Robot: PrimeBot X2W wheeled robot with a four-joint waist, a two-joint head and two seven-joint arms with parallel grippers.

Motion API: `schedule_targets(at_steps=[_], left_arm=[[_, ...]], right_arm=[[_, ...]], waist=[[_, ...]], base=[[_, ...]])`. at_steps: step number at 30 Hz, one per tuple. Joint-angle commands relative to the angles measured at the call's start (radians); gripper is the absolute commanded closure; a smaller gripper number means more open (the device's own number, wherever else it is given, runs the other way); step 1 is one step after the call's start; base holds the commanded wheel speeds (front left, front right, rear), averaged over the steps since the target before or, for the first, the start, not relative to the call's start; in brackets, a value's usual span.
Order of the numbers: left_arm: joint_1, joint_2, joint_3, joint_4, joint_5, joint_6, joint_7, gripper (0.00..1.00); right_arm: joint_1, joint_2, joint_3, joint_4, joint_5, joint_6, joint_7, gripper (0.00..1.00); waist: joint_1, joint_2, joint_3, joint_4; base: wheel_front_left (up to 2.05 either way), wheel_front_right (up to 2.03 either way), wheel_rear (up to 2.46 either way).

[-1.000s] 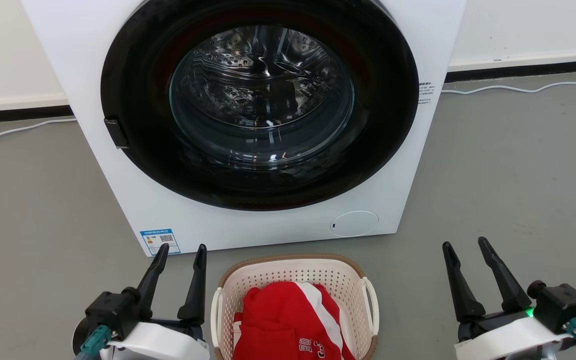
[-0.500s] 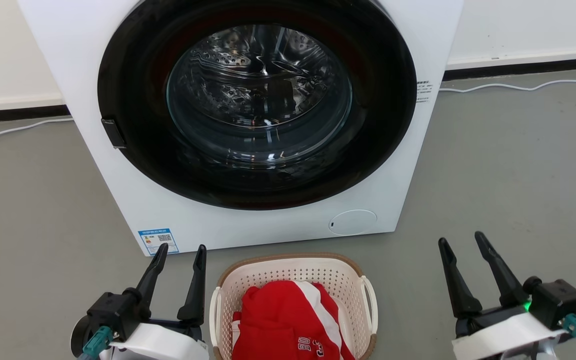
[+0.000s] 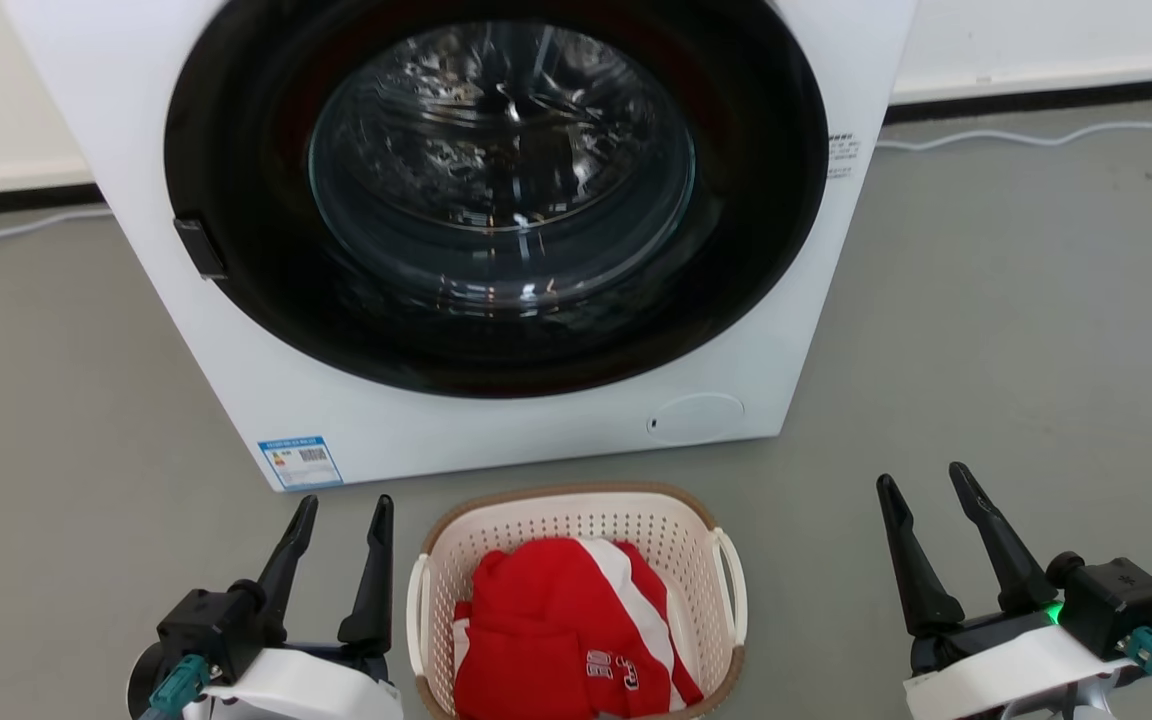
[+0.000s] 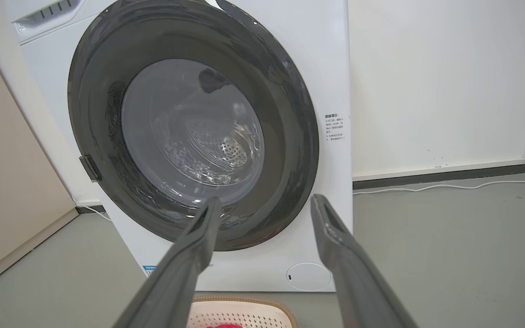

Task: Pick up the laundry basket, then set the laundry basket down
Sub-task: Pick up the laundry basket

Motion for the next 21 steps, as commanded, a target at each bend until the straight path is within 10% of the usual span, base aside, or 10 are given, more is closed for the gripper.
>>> schedule_targets(at_steps=[1, 21], left_arm=[[-0.045, 0.008, 0.039, -0.018, -0.009, -0.006, -0.006, 0.0], [-0.22, 0.008, 0.09, 0.04, 0.023, -0.006, -0.006, 0.0]], right_arm=[[-0.044, -0.013, 0.014, -0.02, 0.007, 0.007, -0.014, 0.0], [-0.19, -0.01, 0.011, 0.026, 0.038, 0.007, -0.014, 0.0]], waist=[[0.0, -0.0001, 0.028, -0.005], [0.0, -0.0001, 0.35, -0.043]], base=[[0.0, 0.0, 0.0], [0.0, 0.0, 0.0]])
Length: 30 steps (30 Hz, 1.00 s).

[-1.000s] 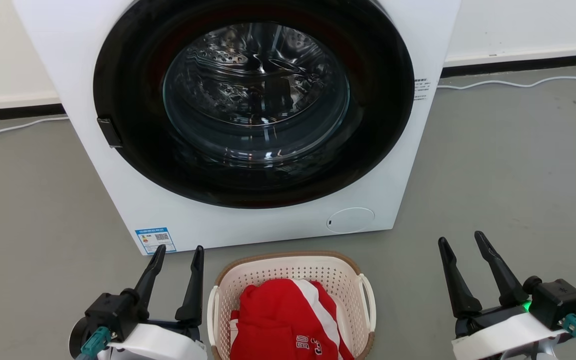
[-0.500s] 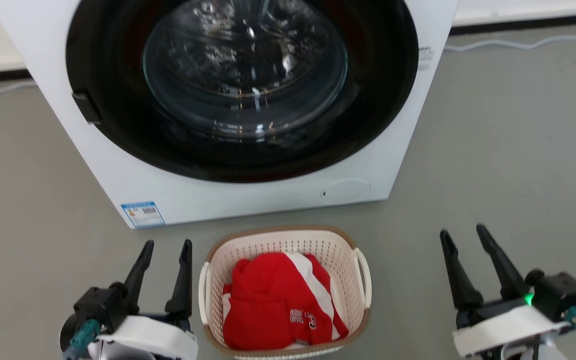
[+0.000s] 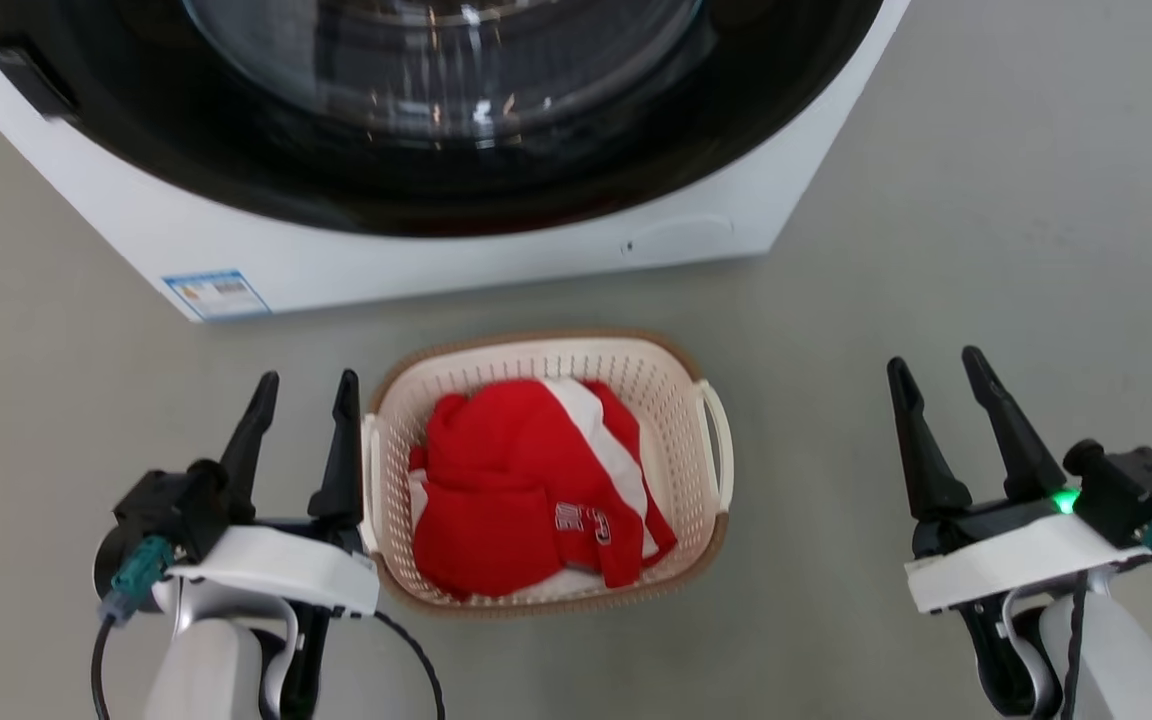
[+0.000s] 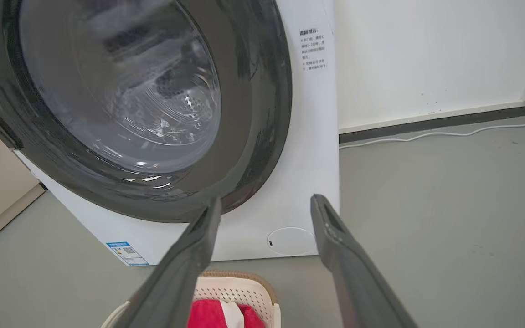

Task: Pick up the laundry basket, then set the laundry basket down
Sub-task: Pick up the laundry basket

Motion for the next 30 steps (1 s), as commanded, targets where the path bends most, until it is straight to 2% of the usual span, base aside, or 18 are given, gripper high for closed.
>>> schedule_targets(at_steps=[1, 7, 16, 23, 30], left_arm=[[-0.043, 0.011, 0.035, -0.013, 0.011, -0.006, -0.006, 0.0], [-0.111, 0.011, 0.034, 0.049, 0.005, -0.006, -0.006, 0.0], [-0.242, 0.012, 0.049, 0.182, 0.054, -0.006, -0.006, 0.0], [-0.323, 0.012, 0.072, 0.292, 0.065, -0.006, -0.006, 0.0], [-0.406, 0.016, 0.093, 0.432, 0.088, 0.003, -0.006, 0.0]], right_arm=[[-0.028, -0.009, 0.019, -0.006, 0.009, 0.007, -0.014, 0.0], [-0.083, -0.011, 0.032, 0.041, 0.031, 0.007, -0.014, 0.0], [-0.188, -0.004, 0.071, 0.117, 0.077, 0.007, -0.014, 0.0], [-0.246, 0.002, 0.093, 0.191, 0.105, 0.007, -0.014, 0.0], [-0.319, 0.006, 0.155, 0.32, 0.144, 0.007, -0.014, 0.0]], waist=[[0.0, 0.0, 0.066, -0.01], [0.0, 0.0, 0.165, -0.011], [0.0, 0.0, 0.331, -0.006], [0.0, 0.0, 0.404, 0.002], [0.0, 0.0, 0.466, 0.01]], base=[[0.0, 0.0, 0.0], [0.0, 0.0, 0.0], [0.0, 0.0, 0.0], [0.0, 0.0, 0.0], [0.0, 0.0, 0.0]])
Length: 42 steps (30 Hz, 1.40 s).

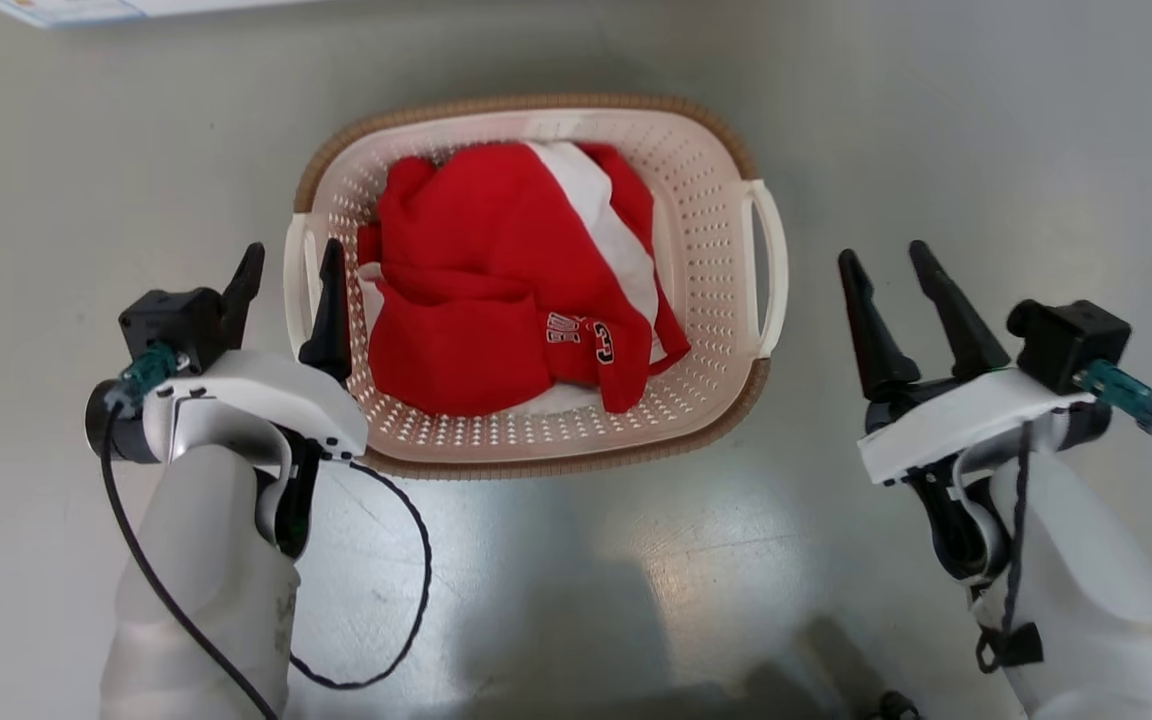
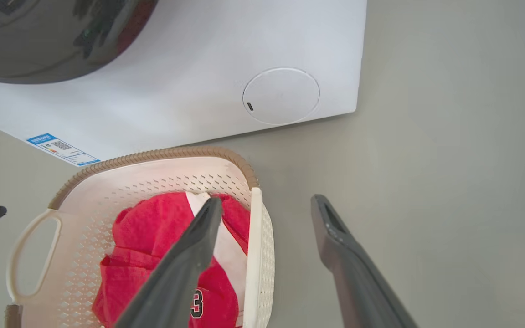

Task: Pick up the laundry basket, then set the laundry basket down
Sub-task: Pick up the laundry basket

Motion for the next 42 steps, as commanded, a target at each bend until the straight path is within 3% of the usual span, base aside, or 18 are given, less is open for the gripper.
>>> schedule_targets(at_steps=[1, 12, 23, 26, 28, 29, 31, 33, 42], left_arm=[[-0.004, 0.021, 0.03, -0.004, 0.011, 0.004, -0.005, 0.0], [-0.144, 0.037, 0.03, 0.196, 0.018, 0.003, -0.005, 0.0], [-0.196, 0.037, -0.005, 0.264, 0.014, -0.005, -0.005, 0.0], [-0.2, 0.033, -0.016, 0.273, 0.006, -0.006, -0.005, 0.17], [-0.202, 0.032, -0.022, 0.28, 0.002, -0.006, -0.005, 0.53], [-0.203, 0.031, -0.025, 0.282, 0.0, -0.006, -0.005, 0.64], [-0.206, 0.03, -0.031, 0.285, -0.004, -0.006, -0.005, 1.0], [-0.208, 0.029, -0.038, 0.288, -0.008, -0.006, -0.005, 1.0], [-0.2, 0.033, -0.067, 0.284, -0.028, -0.007, -0.005, 1.0]], right_arm=[[0.014, 0.0, 0.027, 0.0, 0.012, 0.007, -0.014, 0.0], [-0.112, 0.016, 0.117, 0.142, 0.082, 0.007, -0.014, 0.0], [-0.181, 0.031, 0.179, 0.206, 0.136, 0.007, -0.014, 0.0], [-0.188, 0.031, 0.189, 0.225, 0.156, 0.007, -0.014, 0.0], [-0.194, 0.029, 0.194, 0.235, 0.165, 0.007, -0.014, 0.0], [-0.196, 0.03, 0.196, 0.24, 0.17, 0.007, -0.014, 0.09], [-0.201, 0.033, 0.202, 0.256, 0.186, 0.007, -0.014, 0.63], [-0.209, 0.034, 0.214, 0.271, 0.199, 0.007, -0.014, 1.0], [-0.231, 0.029, 0.252, 0.295, 0.251, 0.007, -0.014, 1.0]], waist=[[0.0, 0.0, 0.019, 0.005], [0.0, 0.0, 0.136, 0.03], [0.0, 0.0, 0.172, 0.041], [0.0, 0.0, 0.173, 0.044], [0.0, 0.0, 0.174, 0.046], [0.0, 0.0, 0.175, 0.046], [0.0, 0.0, 0.175, 0.047], [0.0, 0.0, 0.175, 0.048], [0.0, 0.0, 0.161, 0.046]], base=[[0.0, 0.0, 0.0], [0.0, 0.0, 0.0], [0.0, 0.0, 0.0], [0.0, 0.0, 0.0], [0.0, 0.0, 0.0], [0.0, 0.0, 0.0], [0.0, 0.0, 0.0], [0.0, 0.0, 0.0], [0.0, 0.0, 0.0]])
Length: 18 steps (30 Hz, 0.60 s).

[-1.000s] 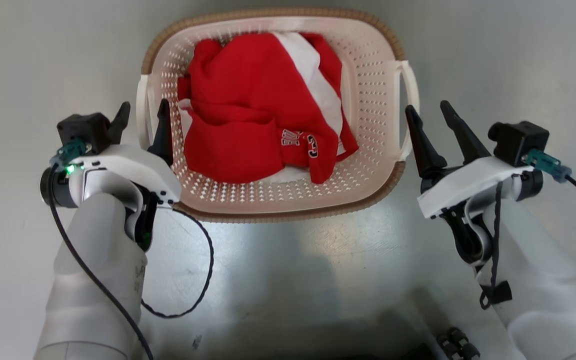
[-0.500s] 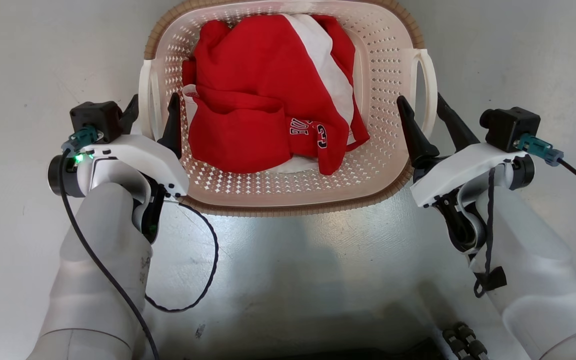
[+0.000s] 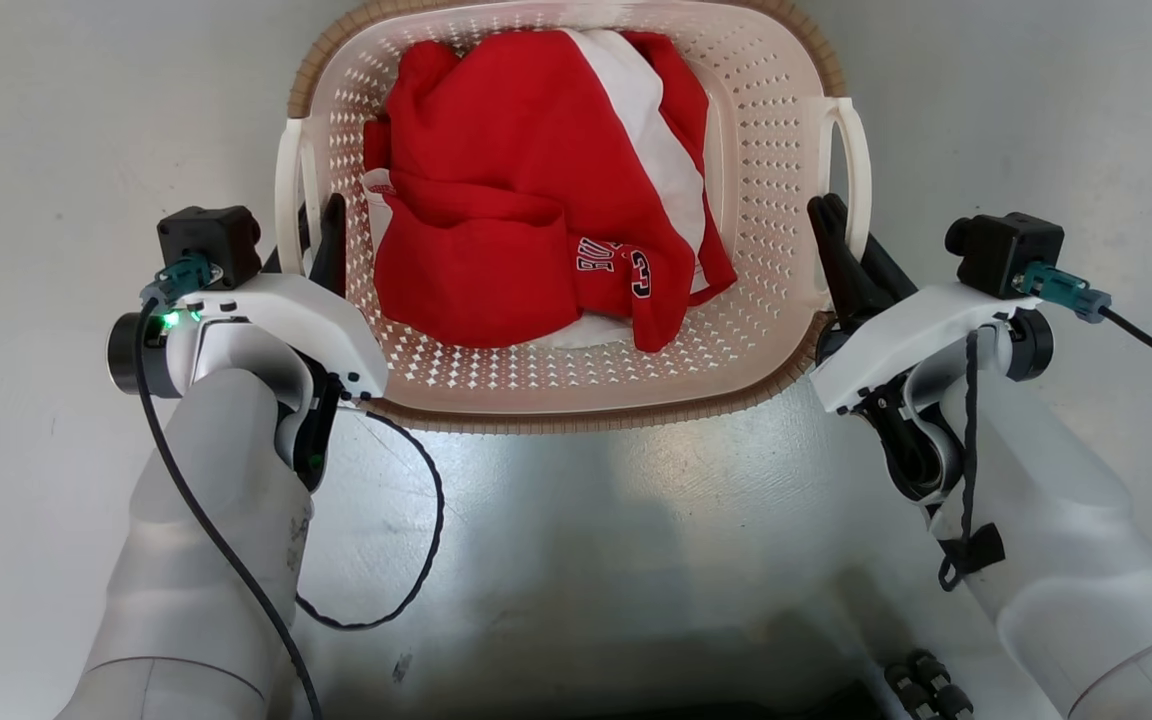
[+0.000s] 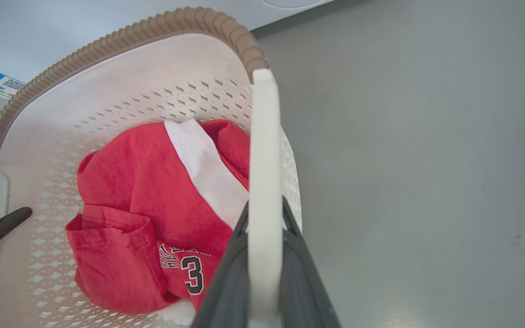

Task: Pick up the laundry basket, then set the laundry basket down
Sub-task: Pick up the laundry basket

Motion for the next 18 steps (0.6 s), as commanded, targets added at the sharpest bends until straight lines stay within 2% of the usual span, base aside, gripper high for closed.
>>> schedule_targets(at_steps=[1, 9, 18], left_arm=[[0.028, 0.03, 0.006, -0.009, -0.008, -0.003, -0.005, 1.0], [0.039, 0.025, -0.052, 0.066, -0.045, -0.003, -0.005, 1.0], [0.061, 0.016, -0.138, 0.154, -0.137, -0.003, -0.005, 1.0]], right_arm=[[0.032, 0.002, 0.02, -0.002, 0.011, 0.003, -0.014, 1.0], [0.058, -0.002, 0.059, 0.024, 0.046, 0.003, -0.014, 1.0], [0.093, -0.01, 0.162, 0.092, 0.121, 0.003, -0.014, 1.0]], waist=[[0.0, 0.0, -0.007, -0.002], [0.0, 0.0, -0.094, -0.006], [0.0, 0.0, -0.28, -0.009]], base=[[0.0, 0.0, 0.0], [0.0, 0.0, 0.0], [0.0, 0.0, 0.0]])
